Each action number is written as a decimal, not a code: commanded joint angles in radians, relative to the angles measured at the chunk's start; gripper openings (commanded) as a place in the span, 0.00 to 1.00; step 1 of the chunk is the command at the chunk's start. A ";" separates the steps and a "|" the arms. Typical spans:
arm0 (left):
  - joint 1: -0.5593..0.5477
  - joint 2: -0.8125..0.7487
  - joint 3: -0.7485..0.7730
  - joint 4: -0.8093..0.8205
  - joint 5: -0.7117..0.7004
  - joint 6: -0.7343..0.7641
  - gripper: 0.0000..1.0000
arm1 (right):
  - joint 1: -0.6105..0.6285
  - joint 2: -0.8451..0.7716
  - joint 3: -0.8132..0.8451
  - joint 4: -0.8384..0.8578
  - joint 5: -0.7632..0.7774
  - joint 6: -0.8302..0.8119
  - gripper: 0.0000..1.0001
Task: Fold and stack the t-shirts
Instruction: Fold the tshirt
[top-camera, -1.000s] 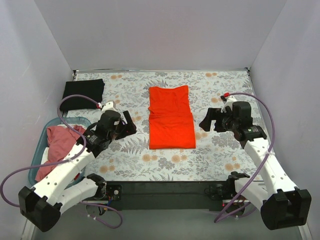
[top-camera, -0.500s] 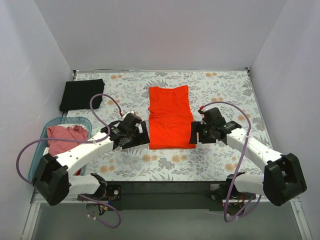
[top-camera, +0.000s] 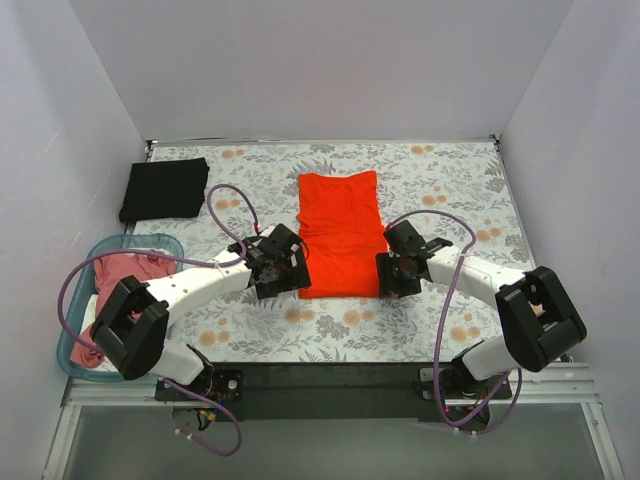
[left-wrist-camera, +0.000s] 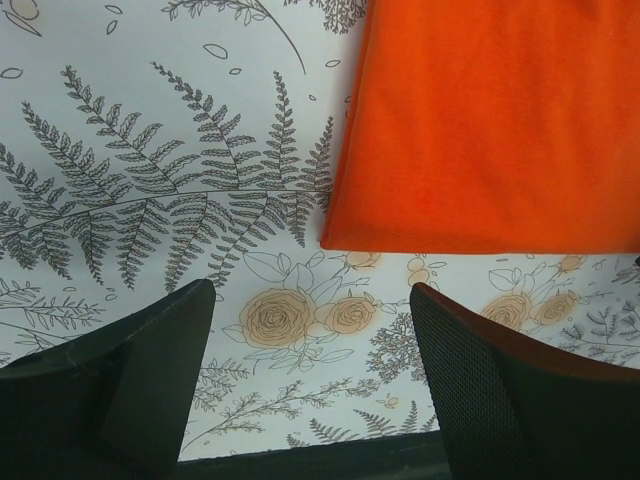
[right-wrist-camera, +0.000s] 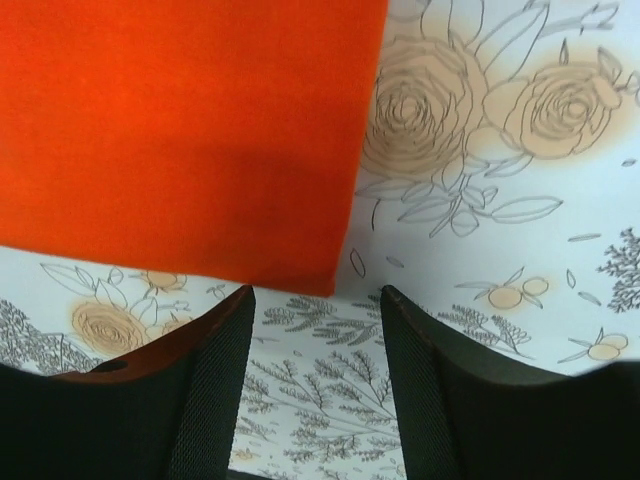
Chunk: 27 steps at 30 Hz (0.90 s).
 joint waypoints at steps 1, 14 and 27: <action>-0.011 0.011 0.029 0.009 -0.030 -0.022 0.78 | 0.017 0.028 0.046 0.007 0.042 0.012 0.59; -0.031 0.052 0.042 0.014 -0.036 -0.019 0.75 | 0.033 0.021 0.070 -0.010 0.068 0.021 0.50; -0.044 0.063 0.056 0.011 -0.041 -0.017 0.67 | 0.039 0.036 0.090 -0.025 0.099 0.023 0.47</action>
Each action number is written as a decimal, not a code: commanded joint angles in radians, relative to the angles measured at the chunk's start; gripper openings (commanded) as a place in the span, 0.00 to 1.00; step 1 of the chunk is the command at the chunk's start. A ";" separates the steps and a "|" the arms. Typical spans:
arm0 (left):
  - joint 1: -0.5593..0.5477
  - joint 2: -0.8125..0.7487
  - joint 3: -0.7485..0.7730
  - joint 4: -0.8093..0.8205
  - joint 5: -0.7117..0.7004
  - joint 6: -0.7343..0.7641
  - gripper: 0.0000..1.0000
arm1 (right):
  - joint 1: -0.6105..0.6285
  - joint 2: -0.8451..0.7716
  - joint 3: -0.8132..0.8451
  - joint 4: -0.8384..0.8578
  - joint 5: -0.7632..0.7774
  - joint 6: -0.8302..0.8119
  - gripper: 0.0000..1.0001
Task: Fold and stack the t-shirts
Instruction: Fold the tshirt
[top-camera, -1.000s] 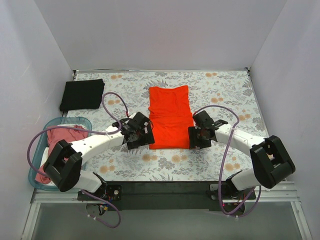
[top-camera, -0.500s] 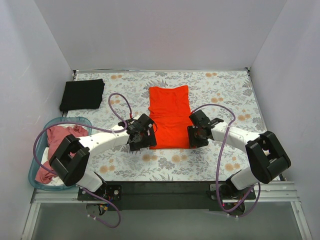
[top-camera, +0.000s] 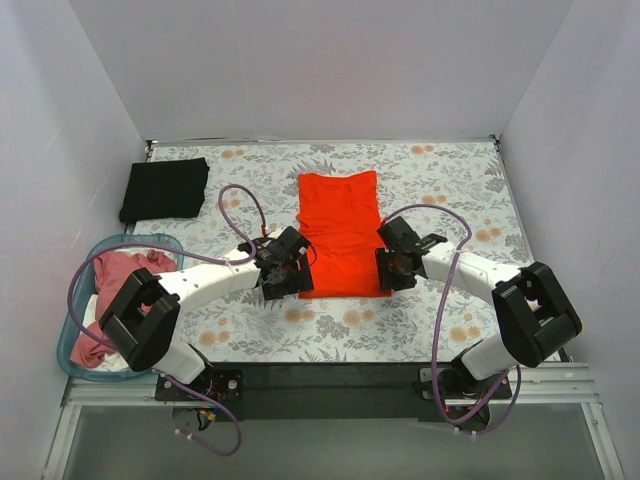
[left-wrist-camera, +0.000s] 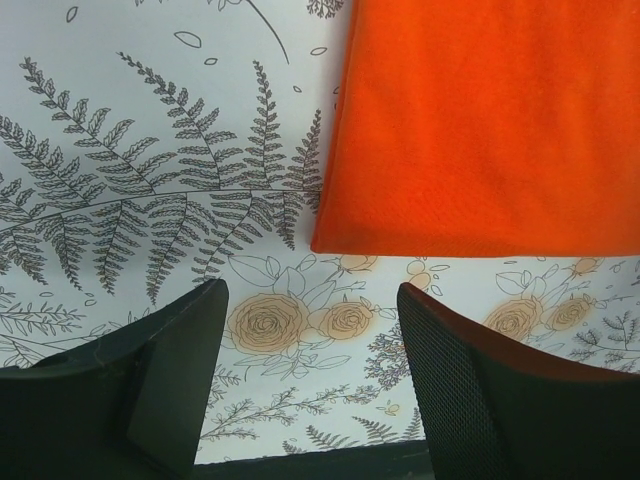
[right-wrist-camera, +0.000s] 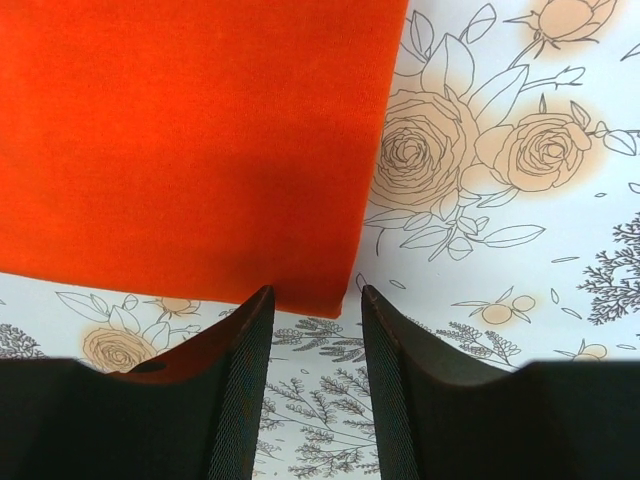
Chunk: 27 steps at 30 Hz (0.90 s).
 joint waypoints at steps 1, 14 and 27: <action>-0.009 -0.003 0.036 0.008 -0.030 -0.004 0.67 | 0.008 0.011 0.034 -0.023 0.036 0.015 0.46; -0.015 0.027 0.059 -0.007 -0.037 -0.001 0.69 | 0.055 0.105 0.026 -0.062 0.067 0.045 0.39; -0.022 0.091 0.102 -0.037 -0.037 -0.002 0.70 | 0.060 0.203 0.022 -0.071 0.039 0.055 0.01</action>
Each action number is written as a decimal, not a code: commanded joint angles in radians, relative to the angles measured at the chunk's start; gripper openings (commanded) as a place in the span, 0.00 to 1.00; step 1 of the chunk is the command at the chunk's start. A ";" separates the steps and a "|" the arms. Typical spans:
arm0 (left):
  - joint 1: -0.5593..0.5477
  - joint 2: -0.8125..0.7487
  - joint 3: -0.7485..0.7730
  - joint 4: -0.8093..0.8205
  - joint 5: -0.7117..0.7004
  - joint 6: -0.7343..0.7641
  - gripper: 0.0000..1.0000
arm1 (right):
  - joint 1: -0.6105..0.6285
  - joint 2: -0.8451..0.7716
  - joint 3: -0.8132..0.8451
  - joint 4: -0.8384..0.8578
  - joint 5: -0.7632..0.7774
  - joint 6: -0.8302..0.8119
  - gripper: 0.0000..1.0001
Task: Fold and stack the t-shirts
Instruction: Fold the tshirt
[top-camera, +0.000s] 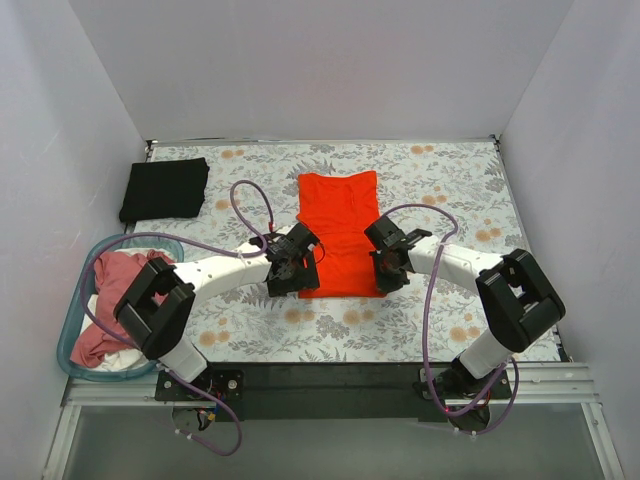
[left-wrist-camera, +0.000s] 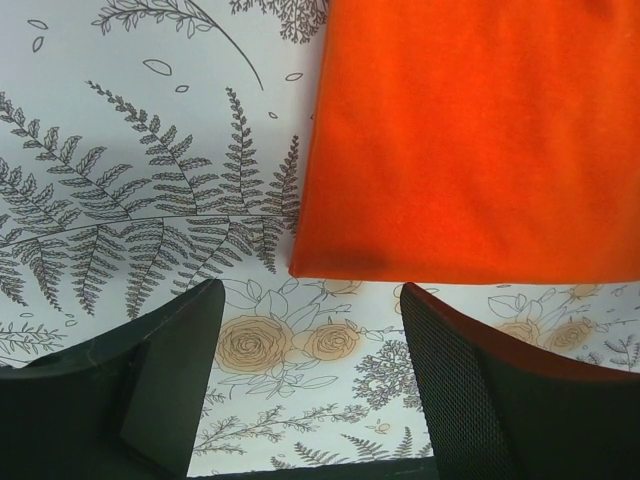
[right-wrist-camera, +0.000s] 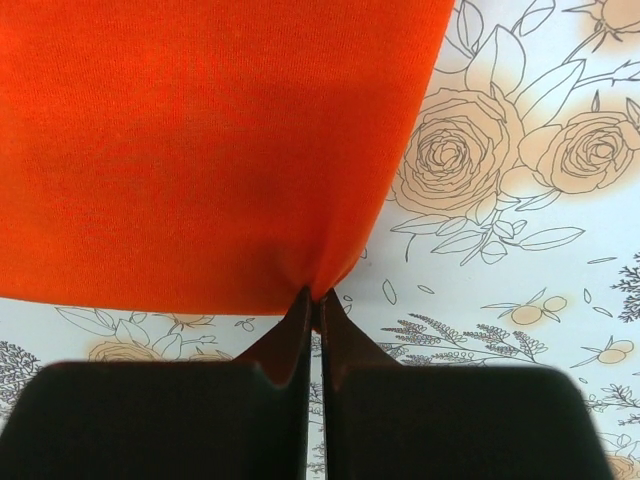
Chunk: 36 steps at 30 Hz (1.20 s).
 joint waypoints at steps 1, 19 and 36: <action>-0.008 0.011 0.035 -0.021 -0.018 -0.001 0.70 | 0.009 0.094 -0.053 -0.009 -0.005 0.004 0.01; -0.012 0.129 0.104 -0.054 -0.020 0.005 0.40 | 0.007 0.086 -0.068 0.025 -0.045 -0.021 0.01; -0.022 0.220 0.104 -0.122 0.052 0.010 0.00 | 0.010 0.065 -0.044 0.002 -0.094 -0.059 0.01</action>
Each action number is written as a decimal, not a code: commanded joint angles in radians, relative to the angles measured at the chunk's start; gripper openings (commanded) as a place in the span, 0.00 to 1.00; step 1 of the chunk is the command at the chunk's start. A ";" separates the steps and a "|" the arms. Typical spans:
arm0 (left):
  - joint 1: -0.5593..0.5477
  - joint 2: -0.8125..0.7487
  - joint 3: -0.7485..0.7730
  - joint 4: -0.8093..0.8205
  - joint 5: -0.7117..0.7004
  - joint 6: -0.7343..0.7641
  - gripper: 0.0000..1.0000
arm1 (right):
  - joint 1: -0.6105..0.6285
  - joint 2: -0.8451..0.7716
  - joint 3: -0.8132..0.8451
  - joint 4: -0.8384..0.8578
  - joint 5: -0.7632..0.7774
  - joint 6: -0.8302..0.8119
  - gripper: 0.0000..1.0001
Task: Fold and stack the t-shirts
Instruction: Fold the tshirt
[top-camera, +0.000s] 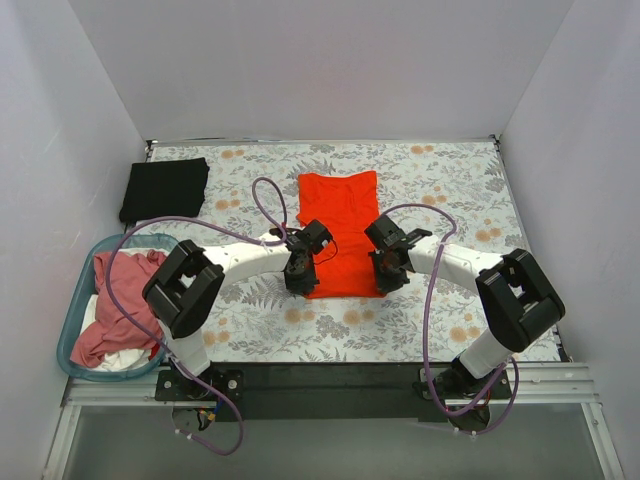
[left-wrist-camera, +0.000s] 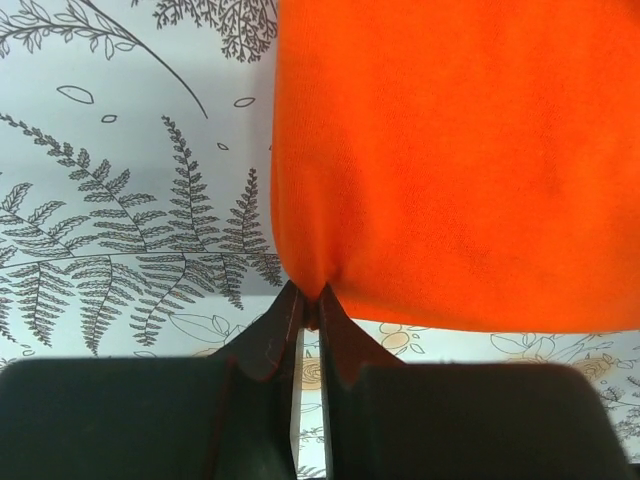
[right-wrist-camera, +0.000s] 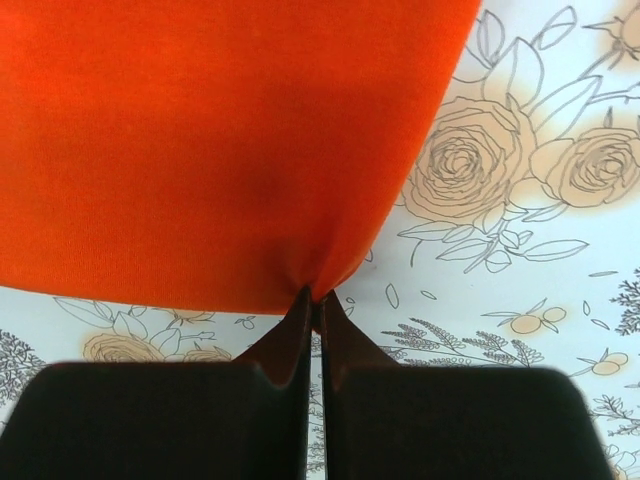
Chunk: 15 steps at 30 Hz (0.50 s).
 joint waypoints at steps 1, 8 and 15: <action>-0.016 -0.004 -0.021 -0.069 0.011 -0.003 0.00 | 0.017 0.047 -0.027 -0.023 -0.085 -0.034 0.01; -0.203 -0.235 -0.088 -0.301 0.031 -0.127 0.00 | 0.169 -0.196 -0.099 -0.224 -0.197 0.010 0.01; -0.562 -0.519 -0.188 -0.494 0.175 -0.515 0.00 | 0.496 -0.519 -0.168 -0.402 -0.265 0.323 0.01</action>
